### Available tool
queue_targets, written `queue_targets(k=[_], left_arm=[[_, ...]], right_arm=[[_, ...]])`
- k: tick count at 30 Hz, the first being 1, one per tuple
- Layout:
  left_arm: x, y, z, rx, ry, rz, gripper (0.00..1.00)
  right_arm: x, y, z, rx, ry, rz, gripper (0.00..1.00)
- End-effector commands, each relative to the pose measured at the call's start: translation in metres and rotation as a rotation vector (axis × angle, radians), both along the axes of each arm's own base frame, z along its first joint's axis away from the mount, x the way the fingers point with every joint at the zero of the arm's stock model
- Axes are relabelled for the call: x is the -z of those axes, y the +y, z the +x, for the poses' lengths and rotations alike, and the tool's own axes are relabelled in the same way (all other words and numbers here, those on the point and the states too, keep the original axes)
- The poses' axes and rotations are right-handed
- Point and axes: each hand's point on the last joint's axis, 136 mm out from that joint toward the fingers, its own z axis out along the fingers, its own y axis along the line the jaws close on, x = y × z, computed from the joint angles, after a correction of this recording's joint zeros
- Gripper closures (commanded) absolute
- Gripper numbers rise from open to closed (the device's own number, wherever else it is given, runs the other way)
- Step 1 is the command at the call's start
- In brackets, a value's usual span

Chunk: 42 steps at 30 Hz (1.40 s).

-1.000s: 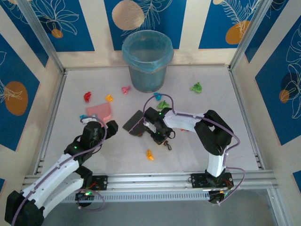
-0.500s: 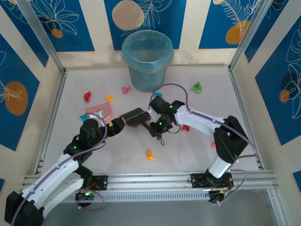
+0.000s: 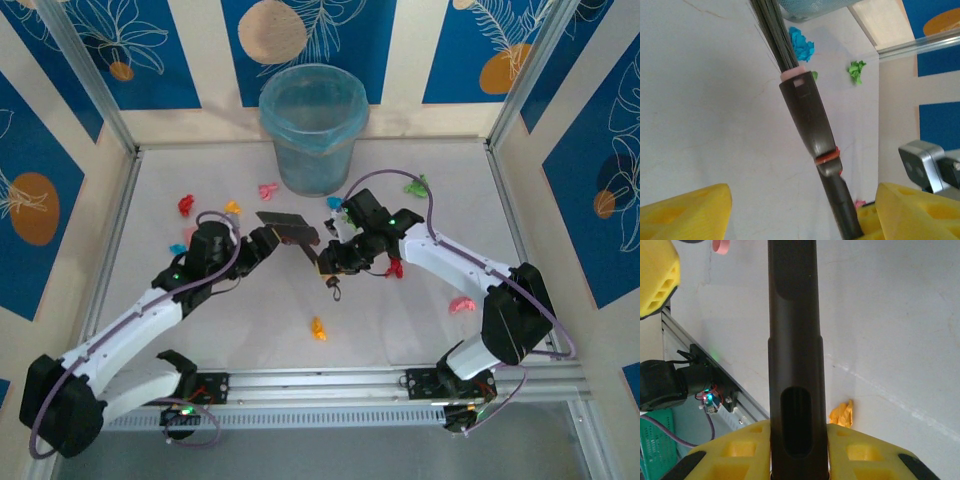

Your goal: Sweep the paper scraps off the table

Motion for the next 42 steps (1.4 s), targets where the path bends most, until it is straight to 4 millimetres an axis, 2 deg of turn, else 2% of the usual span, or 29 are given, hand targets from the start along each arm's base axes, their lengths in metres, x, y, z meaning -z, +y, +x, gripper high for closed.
queue_targets(k=[1,11,26,29,30,31,33,36,40,42], left_arm=[[-0.009,-0.011,0.006,-0.001,0.036,-0.026,0.30],[0.012,-0.022,0.025,-0.074,0.187,-0.053,0.52],[0.027,-0.006,0.026,-0.218,0.241,-0.054,1.00],[0.028,0.000,0.026,-0.261,0.258,-0.056,1.00],[0.027,0.002,0.026,-0.277,0.261,-0.060,1.00],[0.027,0.004,0.026,-0.294,0.266,-0.068,1.00],[0.027,0.007,0.025,-0.326,0.277,-0.085,1.00],[0.026,0.014,0.024,-0.385,0.298,-0.106,1.00],[0.023,0.022,0.023,-0.452,0.326,-0.126,1.00],[0.019,0.025,0.023,-0.478,0.335,-0.140,1.00]], right_arm=[[-0.015,0.007,-0.006,-0.012,-0.010,0.066,1.00],[-0.010,0.010,-0.008,-0.024,-0.042,0.021,1.00],[-0.007,0.020,-0.011,-0.041,-0.061,0.010,1.00],[-0.012,0.017,-0.008,-0.013,-0.087,0.009,1.00],[-0.015,0.014,-0.006,0.006,-0.102,0.010,0.93],[-0.019,0.011,-0.004,0.029,-0.123,0.016,0.76],[-0.030,0.005,0.000,0.072,-0.179,0.045,0.50],[-0.046,-0.005,0.004,0.140,-0.285,0.106,0.17],[-0.062,-0.014,0.006,0.227,-0.428,0.202,0.04],[-0.066,-0.012,0.002,0.244,-0.535,0.262,0.01]])
